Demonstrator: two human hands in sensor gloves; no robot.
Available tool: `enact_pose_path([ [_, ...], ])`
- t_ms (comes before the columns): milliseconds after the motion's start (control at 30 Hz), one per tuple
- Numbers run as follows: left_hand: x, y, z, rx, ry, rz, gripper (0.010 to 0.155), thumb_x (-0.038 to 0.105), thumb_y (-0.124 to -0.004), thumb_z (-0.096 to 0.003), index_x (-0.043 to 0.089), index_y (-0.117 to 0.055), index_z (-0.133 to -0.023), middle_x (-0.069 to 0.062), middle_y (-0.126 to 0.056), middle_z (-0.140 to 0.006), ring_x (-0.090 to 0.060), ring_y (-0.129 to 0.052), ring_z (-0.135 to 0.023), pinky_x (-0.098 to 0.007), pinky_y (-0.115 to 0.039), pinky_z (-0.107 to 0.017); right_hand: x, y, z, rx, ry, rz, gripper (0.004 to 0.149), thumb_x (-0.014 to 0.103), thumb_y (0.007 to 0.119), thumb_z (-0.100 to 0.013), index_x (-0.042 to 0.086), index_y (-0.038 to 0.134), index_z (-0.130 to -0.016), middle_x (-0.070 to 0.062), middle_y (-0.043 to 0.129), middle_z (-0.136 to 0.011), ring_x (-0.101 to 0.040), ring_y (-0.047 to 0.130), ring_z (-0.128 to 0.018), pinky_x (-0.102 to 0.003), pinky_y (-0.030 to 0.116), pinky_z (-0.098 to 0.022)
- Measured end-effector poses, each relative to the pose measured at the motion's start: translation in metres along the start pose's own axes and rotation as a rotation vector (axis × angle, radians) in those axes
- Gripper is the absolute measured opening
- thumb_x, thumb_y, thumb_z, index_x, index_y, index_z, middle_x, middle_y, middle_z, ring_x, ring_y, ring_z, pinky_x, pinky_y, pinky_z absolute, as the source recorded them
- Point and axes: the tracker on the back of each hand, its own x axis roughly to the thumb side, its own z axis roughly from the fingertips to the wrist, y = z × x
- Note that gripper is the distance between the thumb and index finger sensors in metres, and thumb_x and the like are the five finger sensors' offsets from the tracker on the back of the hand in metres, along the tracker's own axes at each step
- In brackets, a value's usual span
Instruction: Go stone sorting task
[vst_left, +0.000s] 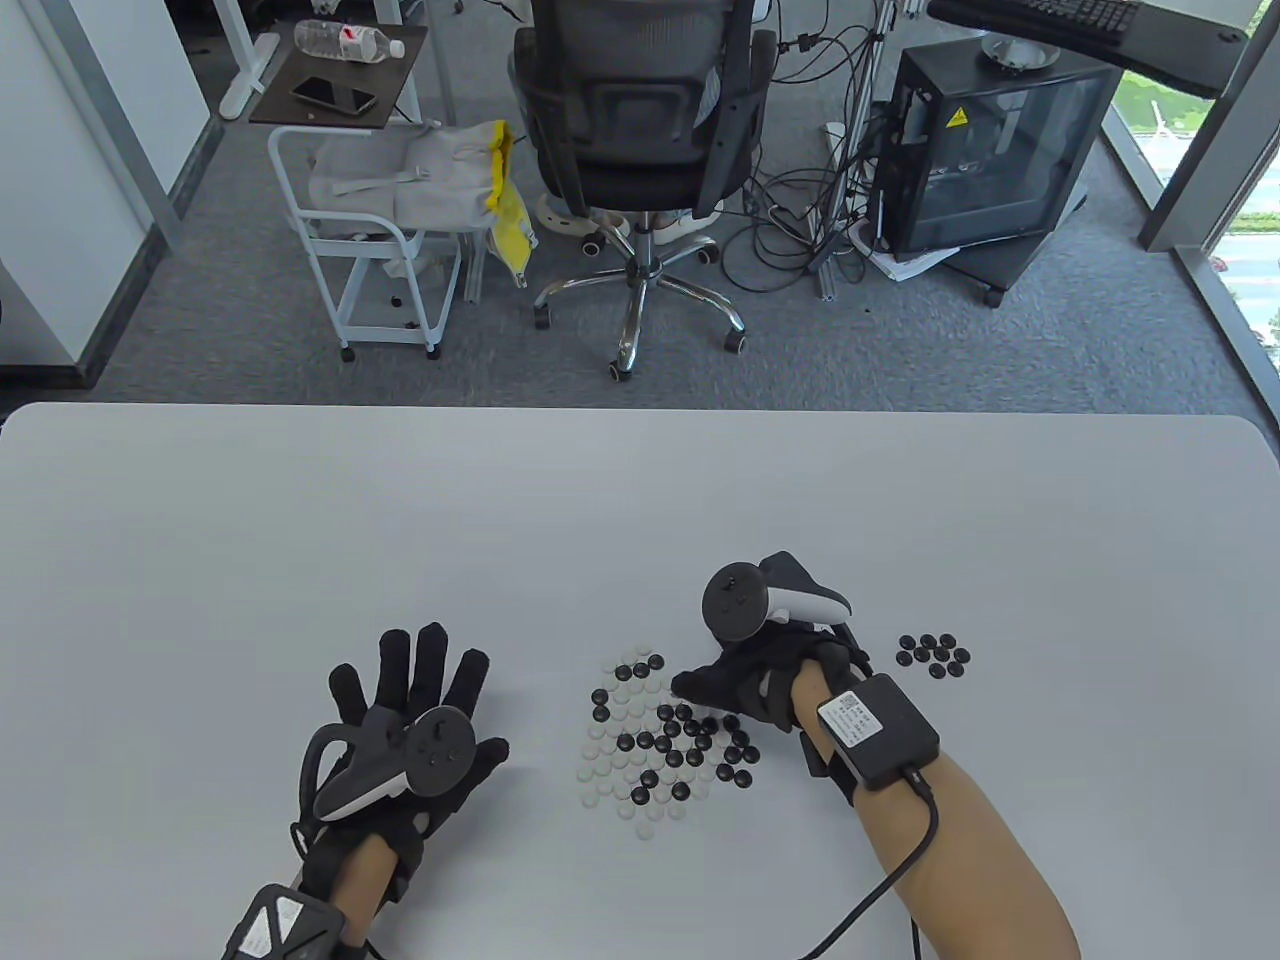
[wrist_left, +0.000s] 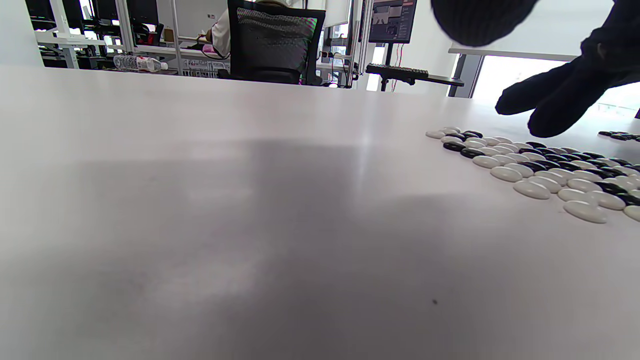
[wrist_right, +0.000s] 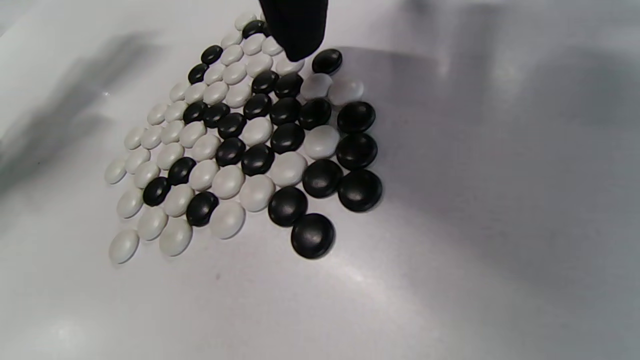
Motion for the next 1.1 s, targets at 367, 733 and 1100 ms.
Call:
enact_pose_path([
  [367, -0.007, -0.001, 0.001, -0.011, 0.017, 0.016, 0.085, 0.061, -0.055, -0.059, 0.018, -0.014, -0.12, -0.023, 0.011, -0.117, -0.055, 0.013, -0.1, -0.084, 0.001, -0.053, -0.053, -0.009, 0.025, -0.041, 0.186, -0.042, 0.067, 0.051, 0.051, -0.062, 0.008, 0.075, -0.108, -0.04, 0.018, -0.116, -0.067, 0.002, -0.095, -0.093, 0.018, -0.057],
  [733, -0.003, -0.002, 0.0, -0.019, 0.01, -0.001, 0.085, 0.061, -0.055, -0.059, 0.019, -0.014, -0.12, -0.024, 0.011, -0.117, -0.056, 0.012, -0.1, -0.084, 0.001, -0.053, -0.129, 0.006, 0.088, -0.109, 0.373, -0.125, 0.067, 0.051, 0.052, -0.062, 0.009, 0.073, -0.109, -0.039, 0.017, -0.116, -0.067, 0.001, -0.095, -0.093, 0.017, -0.057],
  [1100, 0.002, -0.001, -0.001, -0.025, -0.003, -0.001, 0.085, 0.061, -0.055, -0.0591, 0.018, -0.014, -0.12, -0.024, 0.011, -0.117, -0.056, 0.012, -0.1, -0.084, 0.0, -0.053, -0.171, 0.029, 0.123, -0.179, 0.431, -0.212, 0.067, 0.051, 0.051, -0.062, 0.01, 0.059, -0.114, -0.041, 0.009, -0.114, -0.067, -0.003, -0.093, -0.093, 0.015, -0.057],
])
